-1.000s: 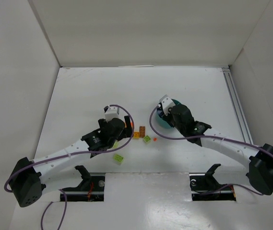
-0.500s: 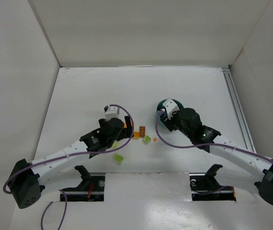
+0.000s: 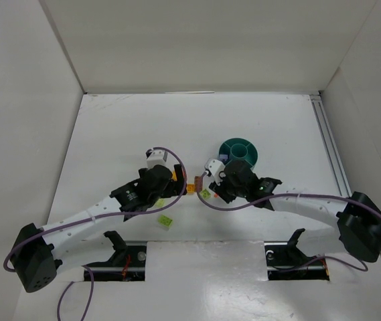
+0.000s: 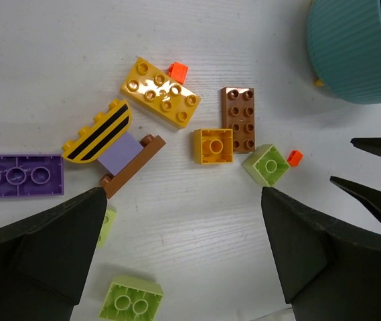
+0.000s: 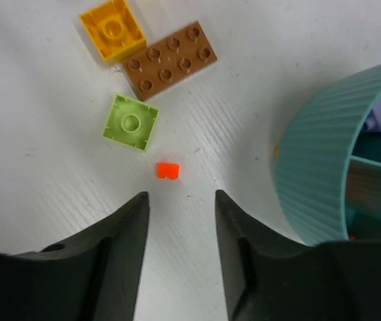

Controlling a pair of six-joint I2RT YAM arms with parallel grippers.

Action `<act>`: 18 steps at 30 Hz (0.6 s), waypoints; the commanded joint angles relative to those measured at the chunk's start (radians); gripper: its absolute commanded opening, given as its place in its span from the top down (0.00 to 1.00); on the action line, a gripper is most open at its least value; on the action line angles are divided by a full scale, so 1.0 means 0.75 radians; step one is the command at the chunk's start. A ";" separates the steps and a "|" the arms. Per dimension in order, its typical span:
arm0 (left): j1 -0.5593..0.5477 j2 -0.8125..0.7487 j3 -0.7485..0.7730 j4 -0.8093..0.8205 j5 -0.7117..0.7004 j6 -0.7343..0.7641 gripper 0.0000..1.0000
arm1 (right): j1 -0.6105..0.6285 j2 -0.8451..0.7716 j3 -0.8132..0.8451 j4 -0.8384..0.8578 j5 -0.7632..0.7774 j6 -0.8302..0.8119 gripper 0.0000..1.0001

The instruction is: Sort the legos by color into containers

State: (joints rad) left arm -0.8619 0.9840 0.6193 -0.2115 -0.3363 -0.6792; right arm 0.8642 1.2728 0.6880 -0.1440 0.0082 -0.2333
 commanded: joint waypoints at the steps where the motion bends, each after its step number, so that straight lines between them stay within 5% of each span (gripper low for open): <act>1: 0.008 -0.021 0.031 -0.045 0.009 -0.041 0.00 | 0.044 0.058 0.028 0.055 0.079 0.092 0.53; 18: 0.008 -0.021 -0.018 -0.021 0.009 -0.095 0.00 | 0.069 0.268 0.060 0.176 0.169 0.254 0.58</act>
State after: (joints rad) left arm -0.8619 0.9844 0.6193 -0.2363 -0.3248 -0.7380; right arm 0.9058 1.4605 0.6987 -0.0921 0.1280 -0.0700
